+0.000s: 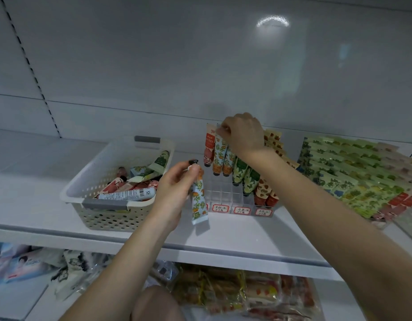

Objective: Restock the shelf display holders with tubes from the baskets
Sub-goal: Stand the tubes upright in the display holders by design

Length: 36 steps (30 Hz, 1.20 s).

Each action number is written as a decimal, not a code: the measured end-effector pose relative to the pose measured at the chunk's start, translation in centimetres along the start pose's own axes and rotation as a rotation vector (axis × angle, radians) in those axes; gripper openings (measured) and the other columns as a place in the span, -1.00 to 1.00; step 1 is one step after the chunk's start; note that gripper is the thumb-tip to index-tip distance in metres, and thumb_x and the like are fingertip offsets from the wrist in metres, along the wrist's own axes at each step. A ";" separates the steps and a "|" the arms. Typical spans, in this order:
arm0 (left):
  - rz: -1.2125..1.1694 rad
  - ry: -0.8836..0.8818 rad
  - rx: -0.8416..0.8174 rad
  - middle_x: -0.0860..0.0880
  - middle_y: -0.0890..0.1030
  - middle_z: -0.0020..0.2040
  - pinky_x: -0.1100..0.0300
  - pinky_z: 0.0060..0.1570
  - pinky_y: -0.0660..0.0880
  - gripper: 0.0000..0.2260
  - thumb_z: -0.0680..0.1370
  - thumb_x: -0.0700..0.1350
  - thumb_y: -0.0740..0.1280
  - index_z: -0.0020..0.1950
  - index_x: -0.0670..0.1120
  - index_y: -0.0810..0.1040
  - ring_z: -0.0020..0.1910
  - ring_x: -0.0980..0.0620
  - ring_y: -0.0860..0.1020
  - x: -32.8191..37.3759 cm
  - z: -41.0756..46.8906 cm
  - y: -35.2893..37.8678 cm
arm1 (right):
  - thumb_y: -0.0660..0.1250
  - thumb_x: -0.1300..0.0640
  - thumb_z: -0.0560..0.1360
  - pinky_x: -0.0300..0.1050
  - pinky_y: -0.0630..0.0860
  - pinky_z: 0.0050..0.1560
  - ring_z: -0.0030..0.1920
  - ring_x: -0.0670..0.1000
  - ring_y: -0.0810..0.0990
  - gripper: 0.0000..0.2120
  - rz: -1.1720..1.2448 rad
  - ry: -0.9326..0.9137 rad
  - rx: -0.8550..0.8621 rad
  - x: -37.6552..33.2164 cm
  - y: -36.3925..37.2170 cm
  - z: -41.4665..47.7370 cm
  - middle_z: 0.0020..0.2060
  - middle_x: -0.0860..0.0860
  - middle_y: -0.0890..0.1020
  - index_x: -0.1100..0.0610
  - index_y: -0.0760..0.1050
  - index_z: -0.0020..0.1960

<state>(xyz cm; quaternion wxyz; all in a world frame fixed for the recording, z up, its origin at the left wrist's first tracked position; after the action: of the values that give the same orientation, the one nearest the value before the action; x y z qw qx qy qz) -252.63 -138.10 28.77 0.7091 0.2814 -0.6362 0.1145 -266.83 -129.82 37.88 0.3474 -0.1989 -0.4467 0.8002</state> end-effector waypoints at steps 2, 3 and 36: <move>-0.010 0.058 0.002 -0.02 0.64 -0.05 0.29 -0.05 0.53 -0.90 0.53 -0.17 0.30 0.01 -0.03 0.56 -0.07 0.12 0.60 0.7 0.1 -0.1 | 0.17 0.08 0.58 -0.12 0.39 -0.13 -0.03 0.10 0.51 -0.72 0.160 0.052 0.073 0.6 -0.8 -0.3 -0.12 0.12 0.62 0.24 0.58 -0.01; -0.049 0.070 0.003 -0.01 0.64 -0.06 0.28 -0.03 0.54 -0.89 0.52 -0.19 0.30 0.01 -0.02 0.55 -0.08 0.12 0.60 0.9 0.1 -0.2 | 0.17 0.11 0.58 -0.13 0.39 -0.16 -0.06 0.09 0.52 -0.74 0.265 0.089 0.091 0.9 -1.2 -0.5 -0.14 0.10 0.63 0.24 0.58 -0.02; 1.371 0.363 -0.033 -0.06 0.53 0.13 0.23 0.04 0.42 -0.69 0.60 0.02 0.16 0.23 -0.15 0.42 0.10 0.02 0.50 -7.4 -1.3 -2.3 | 0.25 0.01 0.55 -0.14 0.24 -0.20 -0.09 0.10 0.47 -0.71 -0.033 0.122 0.046 0.9 0.3 -4.9 -0.18 0.11 0.52 0.25 0.55 -0.02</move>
<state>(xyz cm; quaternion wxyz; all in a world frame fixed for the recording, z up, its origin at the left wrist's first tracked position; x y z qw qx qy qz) -251.54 -137.80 21.00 0.5764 -0.2169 -0.5434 0.5705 -264.44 -126.44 35.08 0.3916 -0.2317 -0.4095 0.7907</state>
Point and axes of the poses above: each hand's wrist, its own z-axis towards the middle knuckle, its own y-axis out of the palm, x = y × z, the point moved 5 cm from there along z, towards the middle knuckle
